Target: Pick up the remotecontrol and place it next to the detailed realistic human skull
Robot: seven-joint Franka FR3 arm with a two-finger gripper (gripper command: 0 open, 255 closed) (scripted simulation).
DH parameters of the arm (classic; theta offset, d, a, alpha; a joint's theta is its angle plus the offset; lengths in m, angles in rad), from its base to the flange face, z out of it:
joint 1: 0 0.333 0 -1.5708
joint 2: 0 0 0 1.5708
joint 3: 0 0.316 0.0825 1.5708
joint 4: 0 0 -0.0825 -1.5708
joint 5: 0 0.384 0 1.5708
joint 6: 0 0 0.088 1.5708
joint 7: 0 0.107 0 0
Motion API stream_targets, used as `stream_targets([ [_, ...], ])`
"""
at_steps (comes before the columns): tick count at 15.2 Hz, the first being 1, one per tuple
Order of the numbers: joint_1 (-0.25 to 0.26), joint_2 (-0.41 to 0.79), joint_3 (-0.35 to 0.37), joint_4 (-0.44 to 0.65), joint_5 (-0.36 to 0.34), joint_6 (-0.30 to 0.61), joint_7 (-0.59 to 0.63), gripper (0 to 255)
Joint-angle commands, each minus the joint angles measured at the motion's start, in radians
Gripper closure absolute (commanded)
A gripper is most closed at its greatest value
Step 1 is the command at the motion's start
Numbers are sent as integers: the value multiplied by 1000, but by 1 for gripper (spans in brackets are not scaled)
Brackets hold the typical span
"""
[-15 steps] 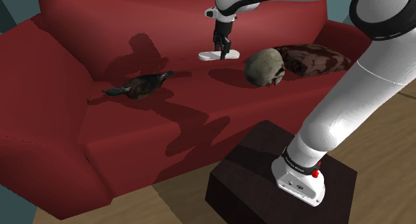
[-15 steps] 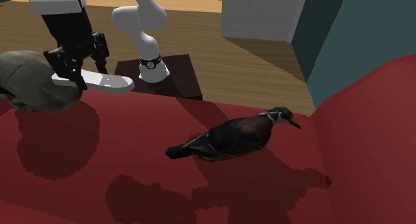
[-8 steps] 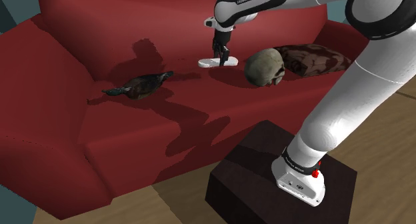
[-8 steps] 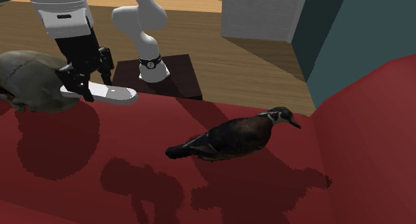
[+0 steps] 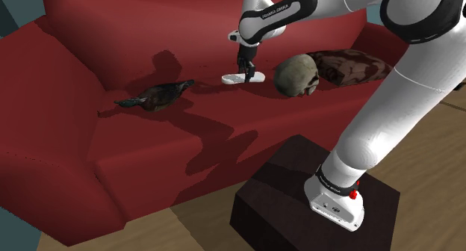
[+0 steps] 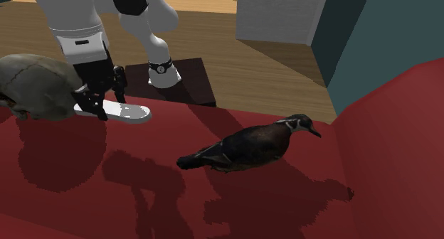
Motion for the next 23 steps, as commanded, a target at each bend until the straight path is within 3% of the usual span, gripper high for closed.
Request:
stream_targets([
  [1,0,12,0,-13,0,25,1,255],
  [11,-1,81,-1,-80,-1,161,6,255],
  [19,-1,81,-1,-80,-1,161,6,255],
  [20,-1,81,-1,-80,-1,161,6,0],
  [23,-1,81,-1,-80,-1,161,6,0],
])
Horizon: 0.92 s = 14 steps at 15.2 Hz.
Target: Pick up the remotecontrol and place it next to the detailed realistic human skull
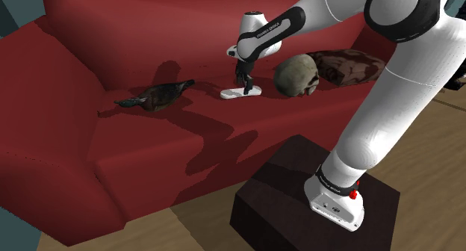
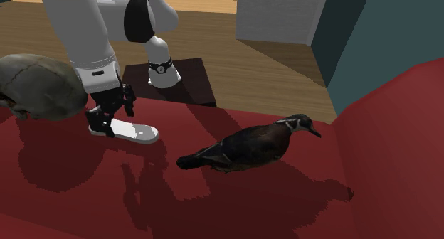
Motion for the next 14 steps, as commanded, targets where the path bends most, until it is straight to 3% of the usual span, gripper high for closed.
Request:
stream_targets([
  [1,0,0,0,0,0,0,0,0],
  [6,4,-73,4,51,-1,-123,1,0],
  [14,4,-73,4,51,-1,-123,1,0],
])
